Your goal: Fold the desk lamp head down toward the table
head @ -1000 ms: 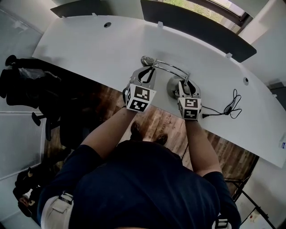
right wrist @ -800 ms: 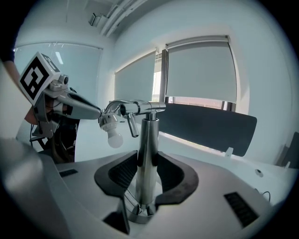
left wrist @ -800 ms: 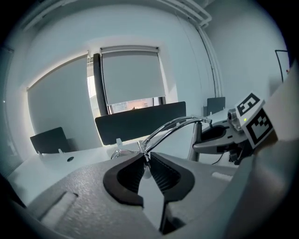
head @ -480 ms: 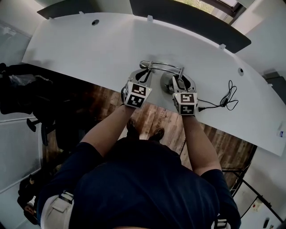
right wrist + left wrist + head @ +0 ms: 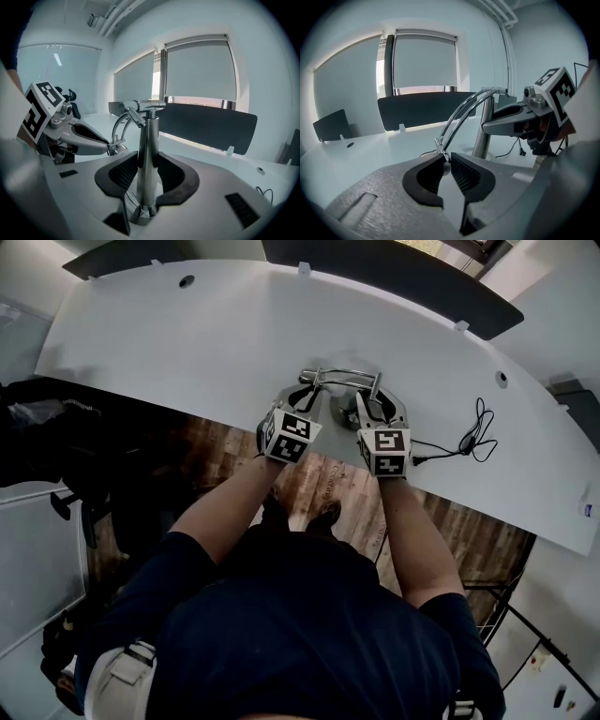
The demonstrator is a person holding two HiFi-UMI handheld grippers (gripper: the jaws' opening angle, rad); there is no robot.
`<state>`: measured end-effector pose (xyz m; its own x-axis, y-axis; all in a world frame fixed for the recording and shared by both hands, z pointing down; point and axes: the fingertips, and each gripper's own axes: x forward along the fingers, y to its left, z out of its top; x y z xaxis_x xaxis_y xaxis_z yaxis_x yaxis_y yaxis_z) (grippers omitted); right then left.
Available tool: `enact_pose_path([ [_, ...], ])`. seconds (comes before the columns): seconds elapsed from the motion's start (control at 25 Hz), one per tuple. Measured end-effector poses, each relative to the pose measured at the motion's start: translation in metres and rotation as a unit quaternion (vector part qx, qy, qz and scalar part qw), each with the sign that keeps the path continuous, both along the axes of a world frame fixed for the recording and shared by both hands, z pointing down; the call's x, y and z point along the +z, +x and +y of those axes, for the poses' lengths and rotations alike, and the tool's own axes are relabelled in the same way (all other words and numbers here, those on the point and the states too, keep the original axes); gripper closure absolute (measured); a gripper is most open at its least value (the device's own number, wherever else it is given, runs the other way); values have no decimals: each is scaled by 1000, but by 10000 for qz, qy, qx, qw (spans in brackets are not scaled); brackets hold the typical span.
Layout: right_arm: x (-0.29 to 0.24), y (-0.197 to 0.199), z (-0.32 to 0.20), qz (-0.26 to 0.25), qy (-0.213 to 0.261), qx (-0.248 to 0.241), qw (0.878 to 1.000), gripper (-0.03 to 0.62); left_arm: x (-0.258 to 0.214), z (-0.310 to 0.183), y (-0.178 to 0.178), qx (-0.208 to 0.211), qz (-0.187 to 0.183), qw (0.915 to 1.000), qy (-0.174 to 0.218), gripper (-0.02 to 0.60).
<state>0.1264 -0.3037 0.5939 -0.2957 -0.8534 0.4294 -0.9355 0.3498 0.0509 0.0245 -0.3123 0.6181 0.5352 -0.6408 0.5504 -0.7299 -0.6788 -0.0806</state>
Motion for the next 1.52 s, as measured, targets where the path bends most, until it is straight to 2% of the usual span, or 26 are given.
enact_pose_path([
  [0.44,2,0,-2,-24,-46,-6,10000,457,13,3,11,-14,81,9999,-95,532],
  [0.72,-1,1,-2,280,-12,-52,9996,443,11,4,11,141,-220,9996,-88,523],
  [0.88,-14,4,11,241,108,-18,9996,436,-8,8,-1,212,-259,9993,144,518],
  [1.04,-26,1,38,82,157,23,9998,436,-36,26,-10,219,15,9993,288,518],
  [1.2,-49,-15,71,-201,281,-70,9994,437,-76,58,-19,395,334,9976,452,518],
  [1.52,-123,-43,132,-960,780,-277,9919,466,-168,121,-33,581,1348,9864,745,518],
])
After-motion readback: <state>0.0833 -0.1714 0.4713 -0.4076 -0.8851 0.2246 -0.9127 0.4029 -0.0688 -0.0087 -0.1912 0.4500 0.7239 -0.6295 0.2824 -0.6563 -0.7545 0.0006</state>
